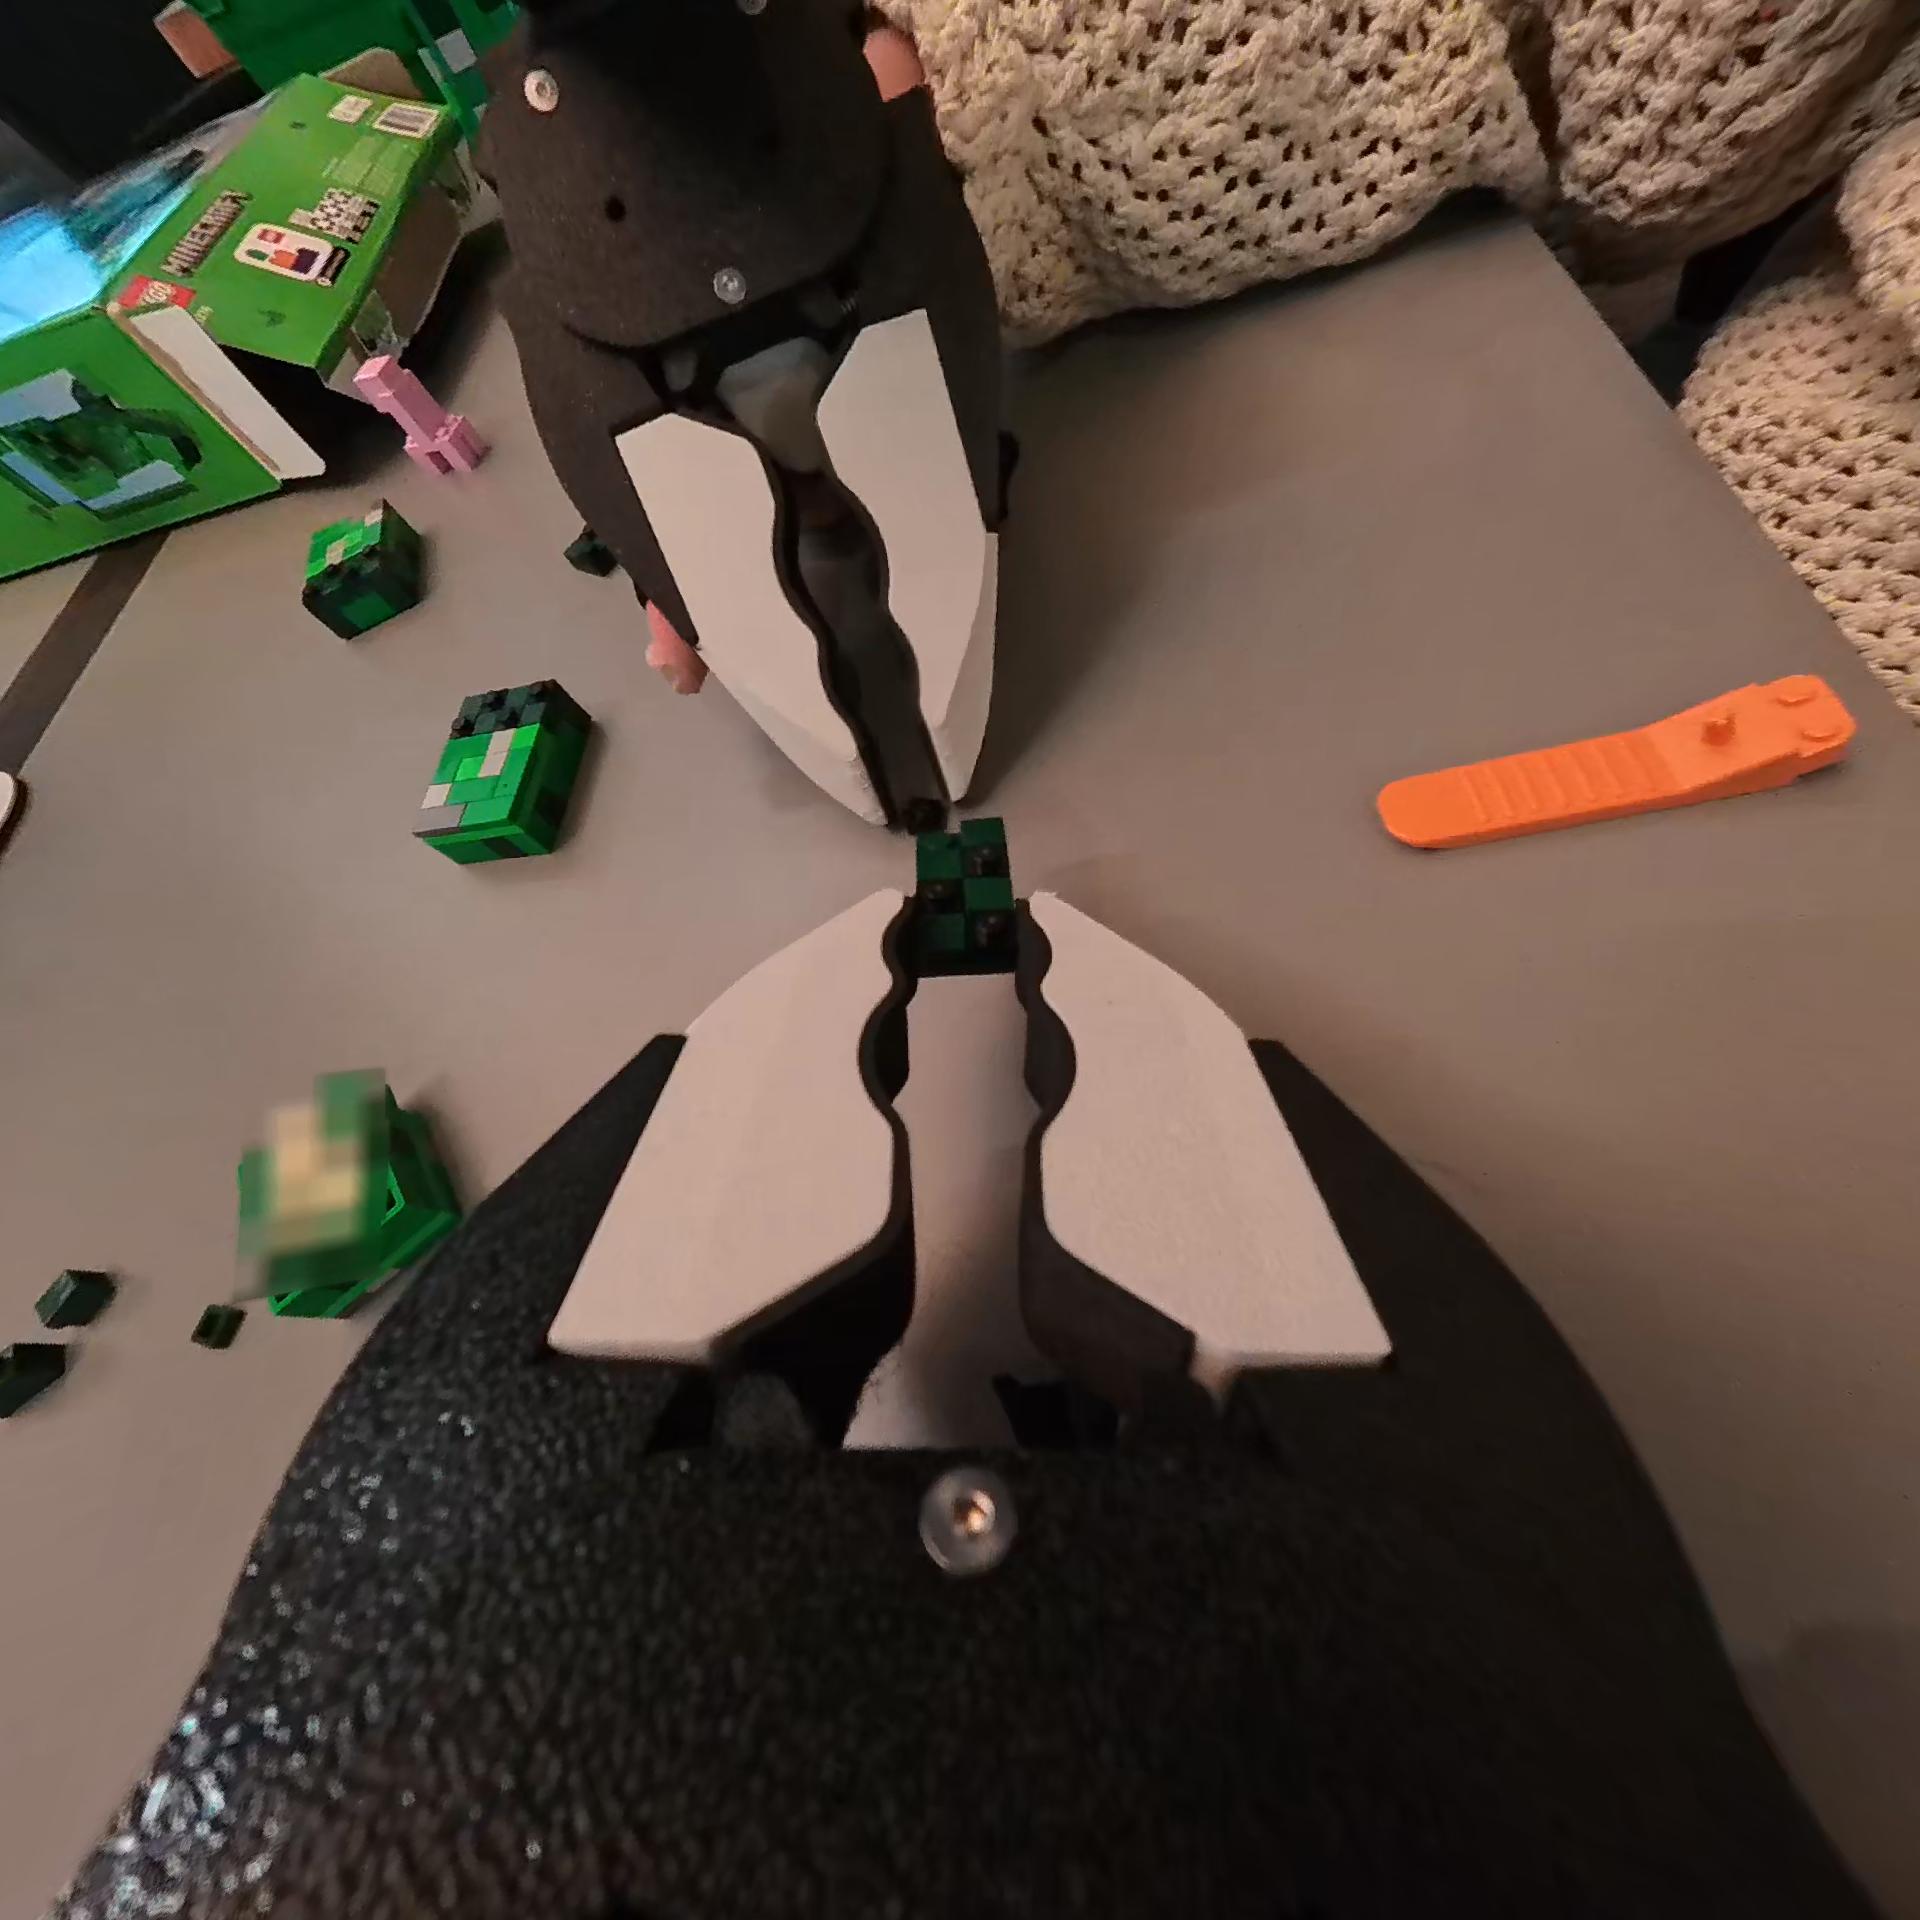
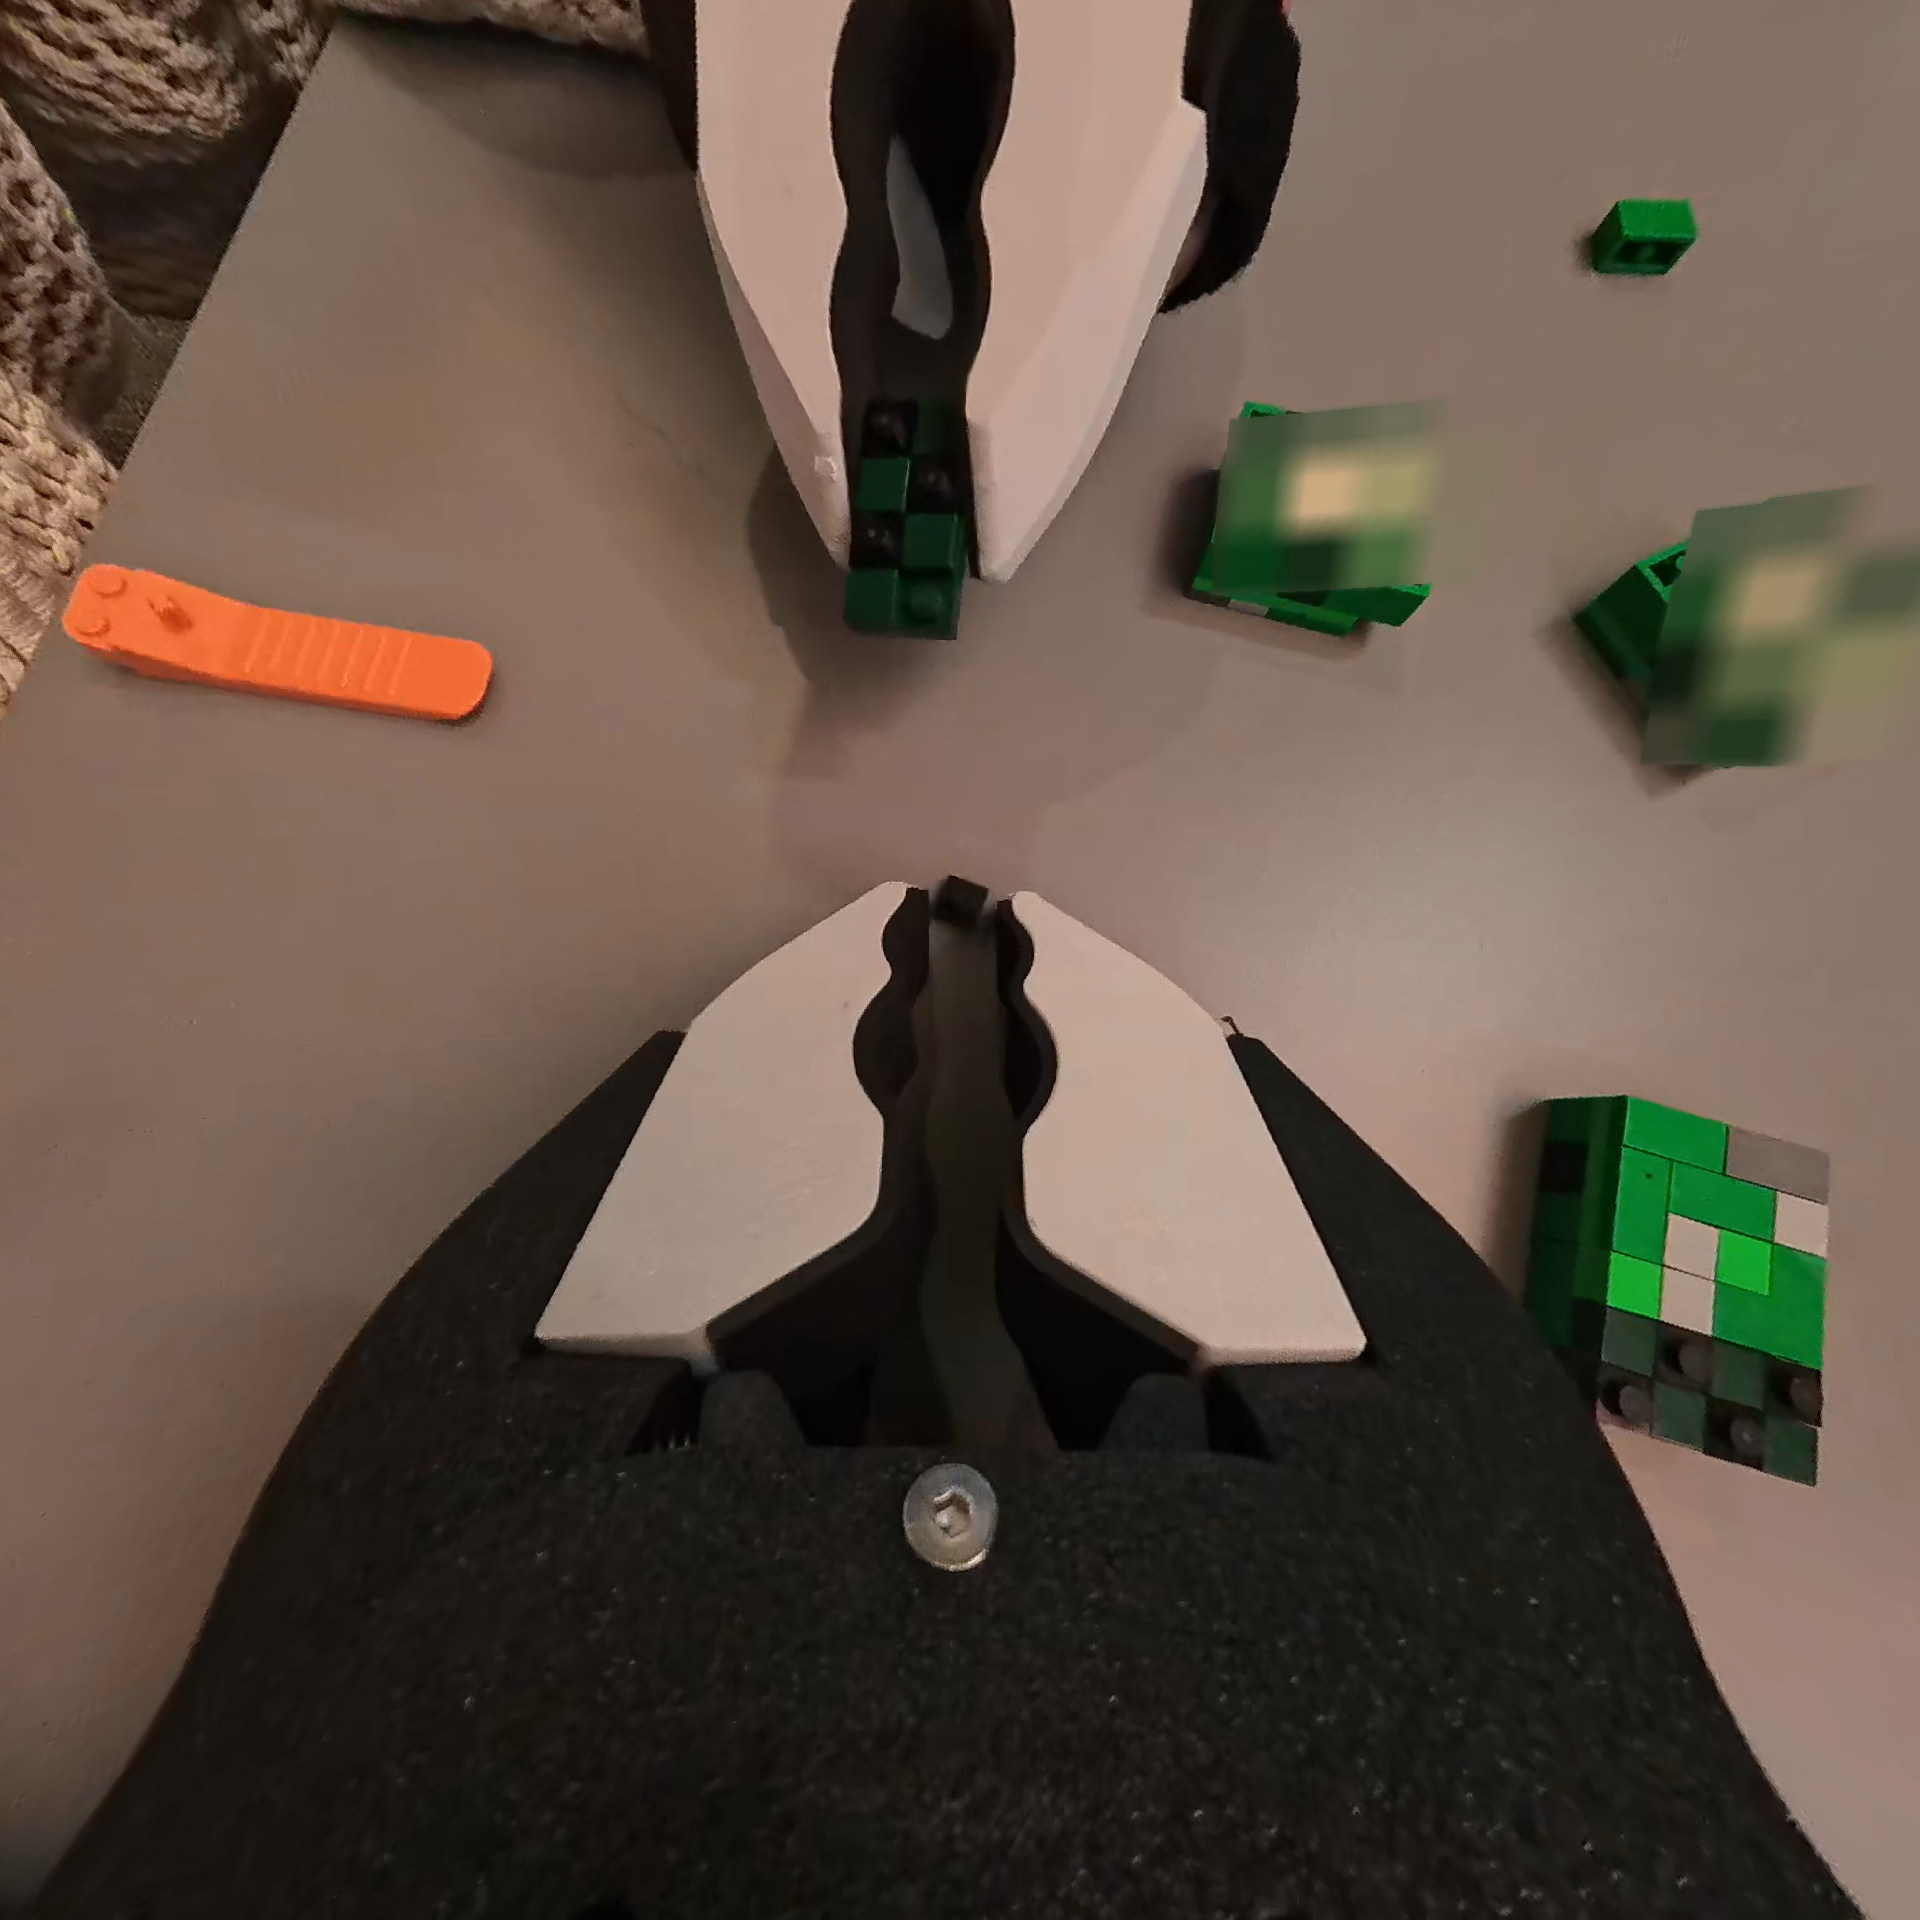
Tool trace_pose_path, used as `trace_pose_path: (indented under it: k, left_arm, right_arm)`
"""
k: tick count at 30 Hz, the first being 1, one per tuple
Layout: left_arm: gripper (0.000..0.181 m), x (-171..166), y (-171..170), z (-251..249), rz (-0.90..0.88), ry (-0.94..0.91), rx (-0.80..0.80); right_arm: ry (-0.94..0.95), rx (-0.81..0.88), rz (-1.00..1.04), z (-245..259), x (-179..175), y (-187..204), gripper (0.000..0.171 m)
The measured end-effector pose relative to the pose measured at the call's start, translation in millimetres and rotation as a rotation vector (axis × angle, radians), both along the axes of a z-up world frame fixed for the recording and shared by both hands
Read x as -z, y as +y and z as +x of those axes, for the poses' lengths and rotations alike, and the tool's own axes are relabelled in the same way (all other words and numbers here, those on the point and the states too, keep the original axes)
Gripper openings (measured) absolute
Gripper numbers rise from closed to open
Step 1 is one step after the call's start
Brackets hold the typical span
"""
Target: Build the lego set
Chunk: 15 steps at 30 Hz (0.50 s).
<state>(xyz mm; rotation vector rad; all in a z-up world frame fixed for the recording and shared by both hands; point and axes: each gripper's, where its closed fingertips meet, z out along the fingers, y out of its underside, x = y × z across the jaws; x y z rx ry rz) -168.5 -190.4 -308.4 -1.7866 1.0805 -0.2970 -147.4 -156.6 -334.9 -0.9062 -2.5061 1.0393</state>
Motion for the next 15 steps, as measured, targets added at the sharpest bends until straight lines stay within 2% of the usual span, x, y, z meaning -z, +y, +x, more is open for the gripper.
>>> trace_pose_path:
  k: [5,11,15]
  left_arm:
    - [0.017,-1.4,3.6,0.5,0.006,-0.018,-0.024]
    - [0.017,-10.0,8.5,6.9,0.062,-0.055,-0.040]
    - [0.017,-19.3,5.5,10.6,0.097,-0.109,-0.009]
  right_arm:
    - [0.026,0.011,0.028,-2.6,-3.7,0.3,0.008]
    - [0.178,0.013,-0.034,-3.7,-51.4,-10.5,0.008]
    - [0.205,-0.028,-0.026,-1.0,-64.7,-23.1,0.008]
